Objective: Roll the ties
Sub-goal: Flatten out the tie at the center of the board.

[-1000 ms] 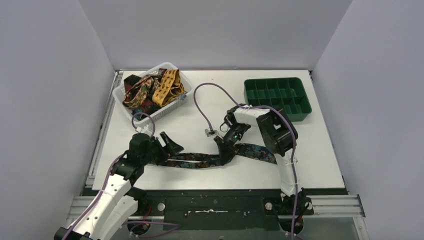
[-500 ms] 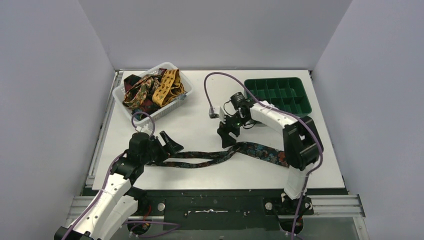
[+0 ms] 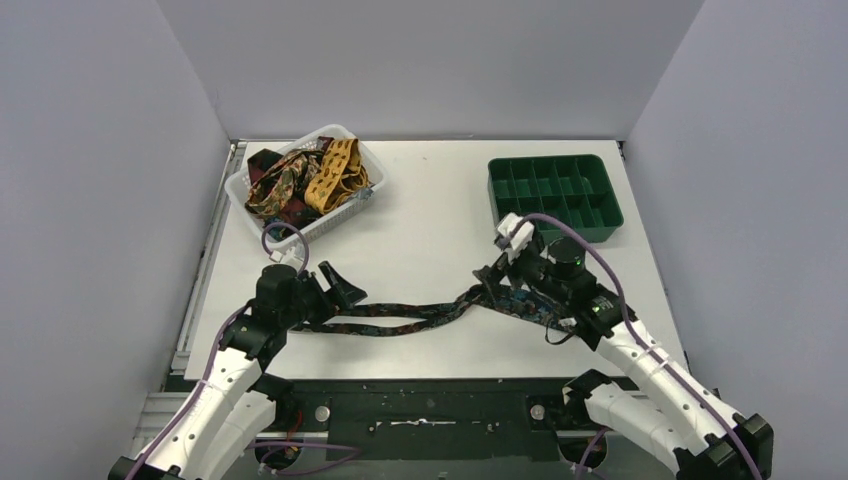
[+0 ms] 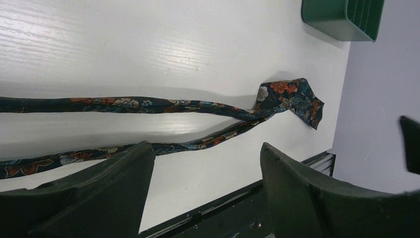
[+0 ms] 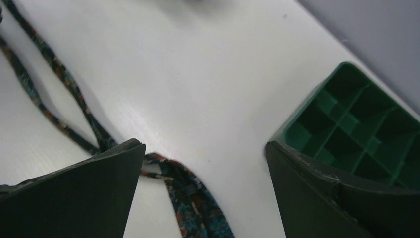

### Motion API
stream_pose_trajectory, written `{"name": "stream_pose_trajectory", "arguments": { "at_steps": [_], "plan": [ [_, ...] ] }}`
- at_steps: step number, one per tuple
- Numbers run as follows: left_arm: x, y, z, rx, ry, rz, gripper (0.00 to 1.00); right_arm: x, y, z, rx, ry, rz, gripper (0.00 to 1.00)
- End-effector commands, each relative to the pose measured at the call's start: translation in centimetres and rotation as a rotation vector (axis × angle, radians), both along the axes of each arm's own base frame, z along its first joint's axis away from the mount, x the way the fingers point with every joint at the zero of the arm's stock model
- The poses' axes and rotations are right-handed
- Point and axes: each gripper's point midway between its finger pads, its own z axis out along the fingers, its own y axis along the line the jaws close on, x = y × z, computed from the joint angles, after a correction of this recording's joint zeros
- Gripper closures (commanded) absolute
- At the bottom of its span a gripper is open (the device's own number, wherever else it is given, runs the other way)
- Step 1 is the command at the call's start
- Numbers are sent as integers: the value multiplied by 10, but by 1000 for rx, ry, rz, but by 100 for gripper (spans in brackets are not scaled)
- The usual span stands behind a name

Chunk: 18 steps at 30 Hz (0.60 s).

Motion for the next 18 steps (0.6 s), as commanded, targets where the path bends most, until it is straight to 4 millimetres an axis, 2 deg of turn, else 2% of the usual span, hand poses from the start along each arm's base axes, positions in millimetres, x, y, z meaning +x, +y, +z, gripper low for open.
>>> {"name": "stream_pose_trajectory", "arguments": {
  "at_steps": [1,3,7,12,18],
  "plan": [
    [6,-4,19,-19,-66,-32,25,-28,17,-63,-52,98,162,0],
    [5,-4,19,-19,-66,-33,25,-22,4,-85,-173,139,105,0],
    [4,-4,17,-17,-69,-31,25,-51,0,-127,-455,195,412,0],
    [3,-3,13,-16,-60,-31,25,-44,9,-131,-536,117,544,4],
    [2,-2,12,-14,-57,-28,25,-7,25,-140,-583,73,530,0]
  ]
}}
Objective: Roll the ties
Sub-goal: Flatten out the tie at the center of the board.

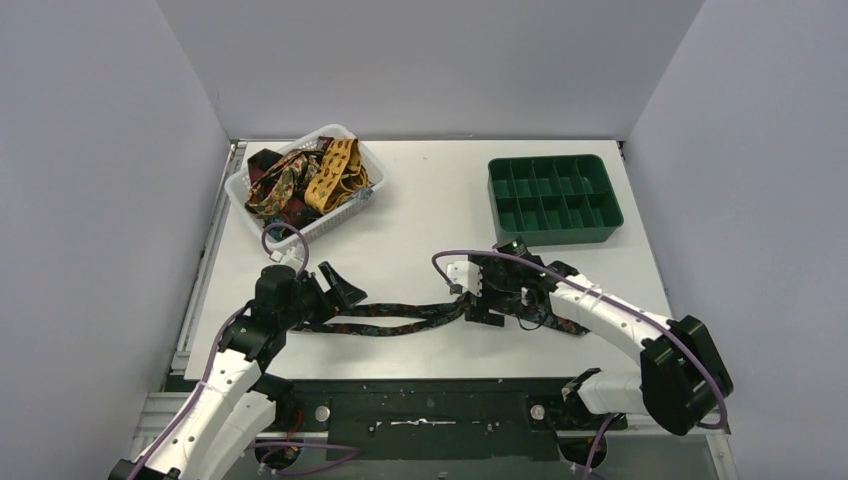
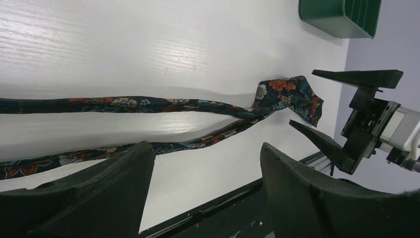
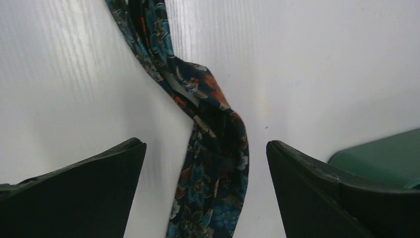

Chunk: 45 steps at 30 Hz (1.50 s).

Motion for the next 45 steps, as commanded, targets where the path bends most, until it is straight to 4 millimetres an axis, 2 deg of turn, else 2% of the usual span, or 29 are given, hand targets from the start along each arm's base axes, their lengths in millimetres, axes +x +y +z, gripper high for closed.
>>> {"name": "stream_pose_trajectory", "arguments": {
  "at_steps": [1,3,5,8,10,14,16,18,21,22,27,31,33,35,37,38,39,41,43,45],
  "plan": [
    [3,-1,11,-13,-48,-14,25,37,25,14,25,-128,80,0],
    [3,-1,11,-9,-49,-17,25,40,32,9,32,-109,103,1],
    [4,-1,10,-6,-48,-16,25,34,38,1,30,-56,147,5],
    [3,0,8,-3,-42,-13,25,35,41,-16,30,48,77,25],
    [3,0,7,-5,-42,-10,25,24,42,-29,14,138,111,32],
    [2,2,7,4,-41,-11,25,13,53,-31,81,233,129,62],
    [3,3,7,10,-44,-8,25,10,55,-28,112,258,134,87],
    [3,3,7,11,-43,-7,25,0,62,-19,153,323,163,100],
    [4,2,7,11,-41,-9,25,-29,71,2,253,495,234,100],
    [5,2,7,12,-42,-9,25,-35,70,3,258,539,230,100],
    [5,1,7,8,-42,-12,25,-56,66,-11,232,733,215,100],
    [5,0,9,4,-42,-20,25,-52,65,-28,161,840,158,99],
    [5,1,10,4,-41,-21,25,-44,65,-34,130,835,124,96],
    [5,1,11,7,-42,-20,25,-29,63,-37,101,790,68,87],
    [4,2,11,10,-40,-19,25,-11,59,-35,97,728,3,68],
    [5,2,12,9,-41,-17,25,-2,56,-32,104,701,-29,66],
    [5,2,12,10,-42,-17,25,8,52,-28,120,679,-60,64],
    [5,2,12,10,-41,-18,25,30,44,-20,123,618,-162,47],
    [6,1,12,12,-38,-23,25,45,38,-6,116,520,-208,40],
    [6,2,12,14,-37,-22,25,59,35,18,132,407,-242,35]
  ]
}}
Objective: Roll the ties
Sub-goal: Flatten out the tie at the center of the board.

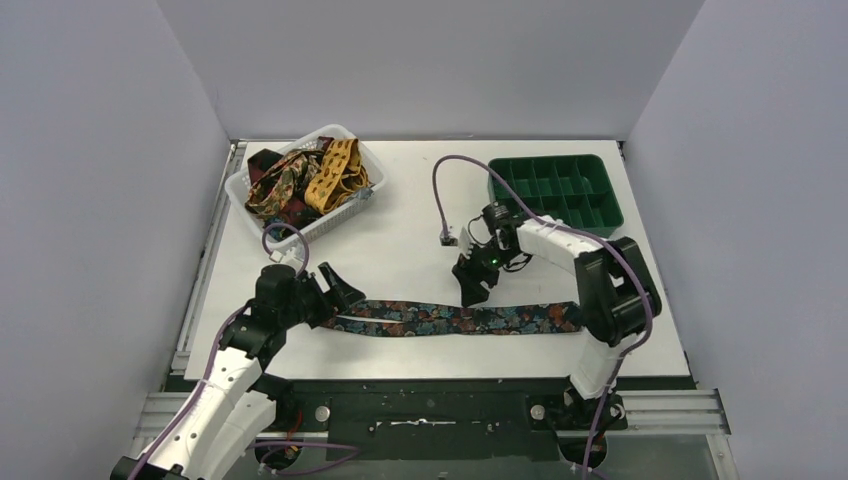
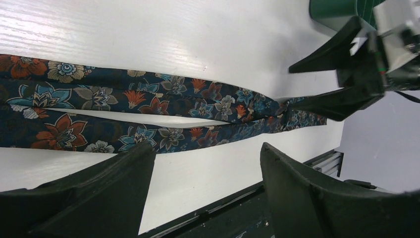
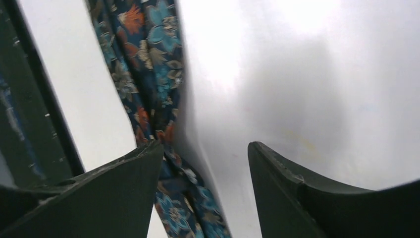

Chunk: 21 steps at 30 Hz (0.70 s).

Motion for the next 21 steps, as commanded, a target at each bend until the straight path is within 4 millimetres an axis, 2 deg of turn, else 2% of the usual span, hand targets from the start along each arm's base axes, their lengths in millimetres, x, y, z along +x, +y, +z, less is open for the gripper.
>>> {"name": "stream_pose_trajectory", "arguments": {
  "at_steps": [1,2,3,5,7,8,10,12,15,17,19,21],
  "plan": [
    [6,-3,18,-7,-44,-22,25,57,-4,71,6,-348,-156,34],
    [7,-3,18,-8,-45,-21,25,68,-6,85,11,-417,-227,10],
    [7,-2,19,-8,-48,-19,25,76,-9,102,30,-482,-311,1],
    [9,-2,18,-7,-50,-11,25,85,-23,130,61,-600,-483,0],
    [10,-1,17,-8,-48,-1,25,96,-55,148,74,-645,-852,0],
    [10,-1,17,-12,-48,4,25,96,-89,145,11,-626,-1129,0],
    [11,-1,16,-22,-49,7,25,80,-113,140,-2,-533,-1353,0],
    [12,-2,16,-22,-45,5,25,56,-122,122,-26,-390,-1443,0],
    [12,-1,14,-20,-42,10,25,10,-133,77,-108,-144,-1603,0],
    [13,-1,14,-22,-43,9,25,-12,-142,52,-153,-52,-1708,0],
    [12,-1,13,-26,-39,11,25,-16,-147,40,-133,-34,-1756,0],
    [12,-2,13,-33,-43,5,25,-7,-147,40,-74,-28,-1772,0]
  ]
}}
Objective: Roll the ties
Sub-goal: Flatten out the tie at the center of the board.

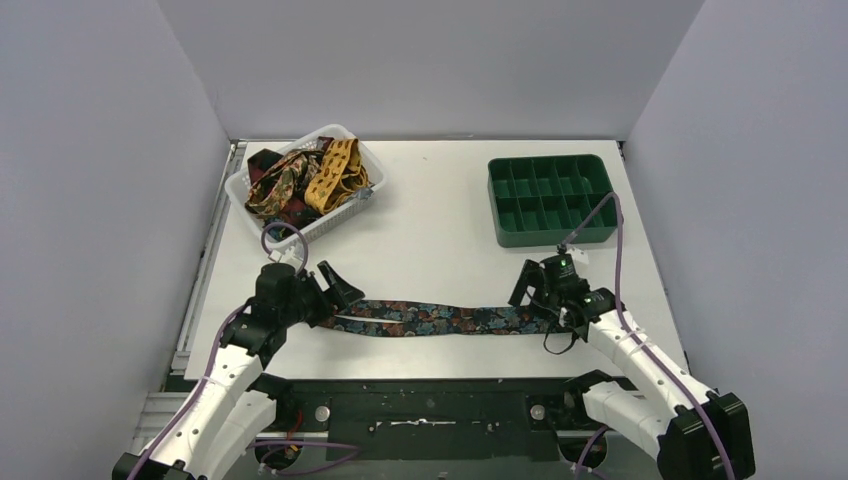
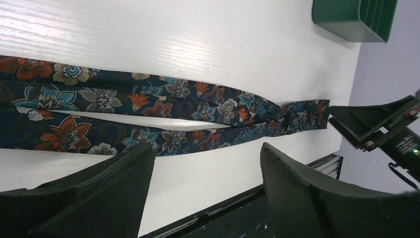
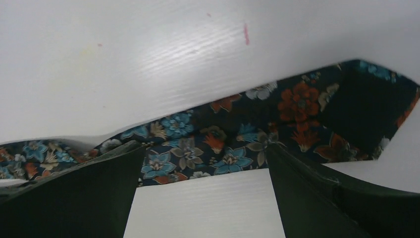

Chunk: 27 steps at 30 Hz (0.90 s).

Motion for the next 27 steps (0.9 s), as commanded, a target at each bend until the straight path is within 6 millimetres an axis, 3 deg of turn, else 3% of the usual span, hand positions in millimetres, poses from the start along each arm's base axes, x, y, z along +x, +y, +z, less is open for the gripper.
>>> {"name": "stream_pose_trajectory", "arguments": {
  "at_steps": [1,5,12,15,22,25,27],
  "plan": [
    [9,-5,18,-37,-65,-12,25,12,-8,2,133,-40,-208,0],
    [7,-5,17,-34,-57,-14,25,26,-26,-7,121,-14,-266,0],
    [6,-4,22,-50,-71,-2,25,15,-49,-57,130,105,-376,7],
    [5,-3,22,-43,-65,-3,25,17,-73,-65,68,65,-442,10],
    [5,-5,25,-45,-73,-14,25,30,-133,-70,51,34,-522,17],
    [5,-6,24,-49,-70,-19,25,52,-126,-49,128,-7,-387,19],
    [5,-6,22,-48,-65,-21,25,67,-102,-27,220,-57,-255,18]
  ]
}}
